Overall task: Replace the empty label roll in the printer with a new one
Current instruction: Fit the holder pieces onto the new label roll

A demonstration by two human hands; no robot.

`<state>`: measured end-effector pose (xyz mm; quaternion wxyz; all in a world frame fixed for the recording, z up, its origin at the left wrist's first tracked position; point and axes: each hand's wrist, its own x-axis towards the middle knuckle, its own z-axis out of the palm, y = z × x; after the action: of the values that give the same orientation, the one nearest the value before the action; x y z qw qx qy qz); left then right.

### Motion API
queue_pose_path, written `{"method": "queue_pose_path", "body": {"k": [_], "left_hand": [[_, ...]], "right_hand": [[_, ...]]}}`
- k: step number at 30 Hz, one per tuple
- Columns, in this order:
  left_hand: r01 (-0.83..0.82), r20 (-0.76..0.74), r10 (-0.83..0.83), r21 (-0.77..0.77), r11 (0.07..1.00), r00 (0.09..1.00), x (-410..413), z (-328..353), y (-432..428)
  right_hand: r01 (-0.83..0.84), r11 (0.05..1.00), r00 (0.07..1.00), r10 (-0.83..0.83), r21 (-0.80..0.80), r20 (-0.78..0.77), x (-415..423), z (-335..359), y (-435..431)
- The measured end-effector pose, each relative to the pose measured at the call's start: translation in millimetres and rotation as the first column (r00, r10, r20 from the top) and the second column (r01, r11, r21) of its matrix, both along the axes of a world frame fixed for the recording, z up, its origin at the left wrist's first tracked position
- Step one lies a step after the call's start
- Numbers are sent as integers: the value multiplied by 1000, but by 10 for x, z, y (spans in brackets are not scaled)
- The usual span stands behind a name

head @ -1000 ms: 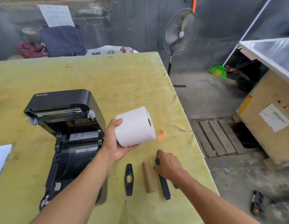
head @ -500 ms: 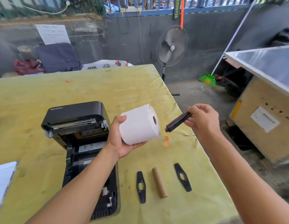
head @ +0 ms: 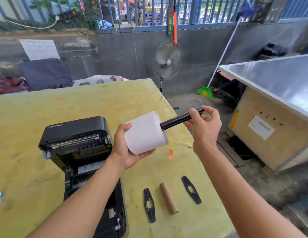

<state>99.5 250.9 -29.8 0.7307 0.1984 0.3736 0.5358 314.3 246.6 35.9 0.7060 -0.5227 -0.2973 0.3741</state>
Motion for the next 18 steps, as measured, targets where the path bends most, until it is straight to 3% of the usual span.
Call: {"method": "queue_pose_path", "body": {"k": [7, 12, 18], "left_hand": [[-41, -15, 41, 5, 999, 999, -68, 1, 29], [-72, 24, 72, 2, 997, 997, -148, 47, 16], [-88, 2, 88, 12, 996, 996, -236, 98, 9]], "right_hand": [[10, 999, 999, -8, -45, 40, -34, -15, 42], [-129, 991, 991, 130, 27, -21, -85, -13, 52], [-235, 971, 934, 212, 48, 288, 22, -32, 69]]}}
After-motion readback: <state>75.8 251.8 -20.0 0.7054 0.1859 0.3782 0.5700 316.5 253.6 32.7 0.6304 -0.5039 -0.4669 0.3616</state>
